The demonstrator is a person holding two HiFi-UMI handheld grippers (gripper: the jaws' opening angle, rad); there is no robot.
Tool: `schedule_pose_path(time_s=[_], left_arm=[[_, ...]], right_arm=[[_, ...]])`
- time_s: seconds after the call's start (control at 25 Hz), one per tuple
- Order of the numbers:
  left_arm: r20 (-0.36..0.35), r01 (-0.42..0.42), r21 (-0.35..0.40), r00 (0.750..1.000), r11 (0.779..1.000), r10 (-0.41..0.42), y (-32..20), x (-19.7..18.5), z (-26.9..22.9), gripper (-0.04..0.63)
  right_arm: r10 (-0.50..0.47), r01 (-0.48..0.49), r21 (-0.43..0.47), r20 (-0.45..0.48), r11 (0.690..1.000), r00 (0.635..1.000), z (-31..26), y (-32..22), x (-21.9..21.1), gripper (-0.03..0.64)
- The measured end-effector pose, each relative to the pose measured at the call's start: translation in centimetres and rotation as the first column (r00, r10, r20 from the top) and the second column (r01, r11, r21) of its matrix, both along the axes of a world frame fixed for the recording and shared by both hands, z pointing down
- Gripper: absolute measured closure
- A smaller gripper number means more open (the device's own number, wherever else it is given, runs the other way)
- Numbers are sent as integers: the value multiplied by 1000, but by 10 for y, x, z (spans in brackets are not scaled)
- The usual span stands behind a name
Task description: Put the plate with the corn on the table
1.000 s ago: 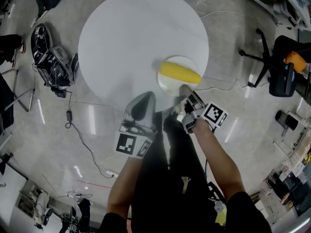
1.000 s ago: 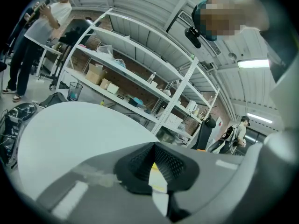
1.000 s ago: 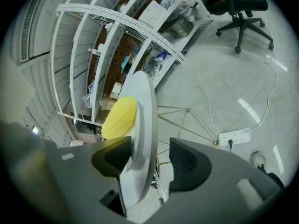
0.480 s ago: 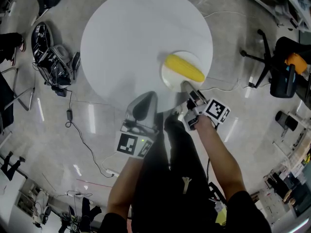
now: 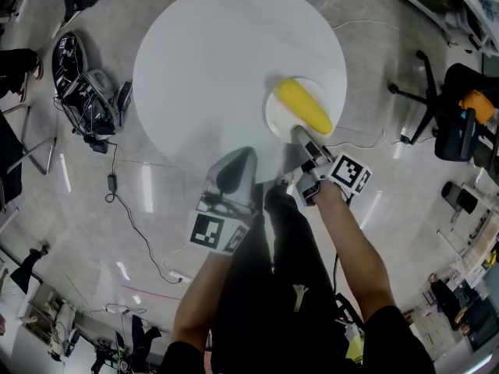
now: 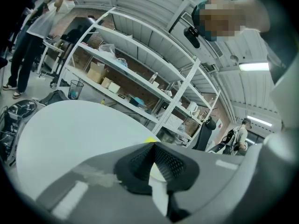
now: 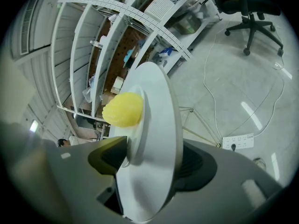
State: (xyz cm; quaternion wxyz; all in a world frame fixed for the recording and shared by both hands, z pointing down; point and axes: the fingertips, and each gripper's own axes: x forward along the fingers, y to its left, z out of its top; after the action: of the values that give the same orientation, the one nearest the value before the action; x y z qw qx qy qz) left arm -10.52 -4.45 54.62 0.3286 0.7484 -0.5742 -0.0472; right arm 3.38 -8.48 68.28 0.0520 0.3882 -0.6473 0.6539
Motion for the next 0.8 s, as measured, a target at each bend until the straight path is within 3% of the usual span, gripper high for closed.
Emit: schedule_pose_path(time_s=[0.2,0.32,0.8], left_arm=[[-1,4,3,1000,1000,-3,-2,0,0,589],[-3,8,0,1000,1000,-8,-5,0,0,589],[-1,21,-2,1000,1000,-21,-11,-2,-1,589]], right_arm=[[32,-36,-73,-54,997,998,7,4,5,282],[2,-2,-31,-18,1000,1000,3,-5,-3,279],[-15,14,-29,-18,999,1000,-1,-7,-4,279]])
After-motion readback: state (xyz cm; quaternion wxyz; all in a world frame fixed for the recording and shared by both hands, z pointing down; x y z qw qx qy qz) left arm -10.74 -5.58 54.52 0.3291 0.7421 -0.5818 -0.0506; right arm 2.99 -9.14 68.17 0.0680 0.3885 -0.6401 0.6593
